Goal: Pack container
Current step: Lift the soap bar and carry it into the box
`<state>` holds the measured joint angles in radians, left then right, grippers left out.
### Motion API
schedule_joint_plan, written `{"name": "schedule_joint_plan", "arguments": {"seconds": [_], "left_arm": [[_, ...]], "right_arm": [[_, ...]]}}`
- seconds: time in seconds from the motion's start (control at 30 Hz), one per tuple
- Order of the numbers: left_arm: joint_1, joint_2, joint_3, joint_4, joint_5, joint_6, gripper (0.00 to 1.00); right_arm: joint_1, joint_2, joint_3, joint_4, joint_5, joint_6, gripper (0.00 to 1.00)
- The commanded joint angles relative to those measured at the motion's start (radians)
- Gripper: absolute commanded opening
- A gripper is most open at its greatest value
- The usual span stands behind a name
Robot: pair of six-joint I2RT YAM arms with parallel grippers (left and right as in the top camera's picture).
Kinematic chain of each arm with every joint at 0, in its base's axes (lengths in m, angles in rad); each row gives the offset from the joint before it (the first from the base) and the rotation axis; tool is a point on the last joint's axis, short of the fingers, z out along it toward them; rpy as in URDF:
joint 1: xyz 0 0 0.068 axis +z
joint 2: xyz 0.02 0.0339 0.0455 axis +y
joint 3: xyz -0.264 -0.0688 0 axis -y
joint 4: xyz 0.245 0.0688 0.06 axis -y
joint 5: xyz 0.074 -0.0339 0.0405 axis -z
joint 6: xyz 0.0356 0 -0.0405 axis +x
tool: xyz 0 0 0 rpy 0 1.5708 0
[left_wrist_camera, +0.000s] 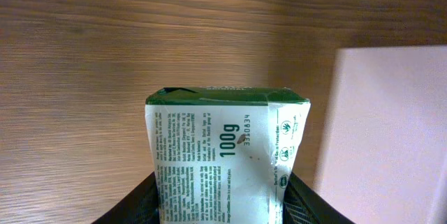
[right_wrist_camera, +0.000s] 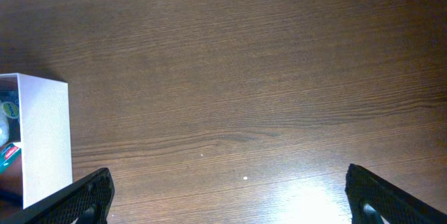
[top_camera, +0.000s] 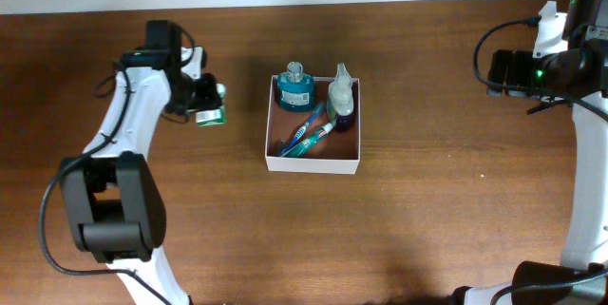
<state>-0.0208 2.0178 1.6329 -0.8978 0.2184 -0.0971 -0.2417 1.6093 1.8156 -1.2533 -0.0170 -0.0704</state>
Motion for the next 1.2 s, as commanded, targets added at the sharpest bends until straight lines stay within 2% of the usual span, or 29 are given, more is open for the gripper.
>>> {"name": "schedule_joint_plan", "arguments": {"seconds": [0.0, 0.17, 0.33, 0.47, 0.73, 1.17], "left_arm": [[-0.075, -0.072, 0.025, -0.001, 0.056, -0.074, 0.01], [-0.185, -0.115, 0.025, 0.000, 0.044, -0.074, 0.01], [-0.237, -0.135, 0.025, -0.001, 0.045, -0.076, 0.01], [-0.293, -0.135, 0.023, -0.012, 0.043, -0.119, 0.01], [-0.430, -0.135, 0.023, -0.014, -0.165, -0.139, 0.01], [-0.455, -0.132, -0.041, 0.038, -0.193, -0.229, 0.01]], "right_arm": [[-0.001, 0.002, 0.007, 0.000, -0.005, 0.008, 0.99], [-0.001, 0.002, 0.007, 0.000, -0.005, 0.008, 0.99], [-0.001, 0.002, 0.007, 0.000, -0.005, 0.008, 0.99], [-0.001, 0.002, 0.007, 0.000, -0.005, 0.008, 0.99], [-0.001, 0.002, 0.007, 0.000, -0.005, 0.008, 0.99], [-0.001, 0.002, 0.007, 0.000, -0.005, 0.008, 0.98]]}}
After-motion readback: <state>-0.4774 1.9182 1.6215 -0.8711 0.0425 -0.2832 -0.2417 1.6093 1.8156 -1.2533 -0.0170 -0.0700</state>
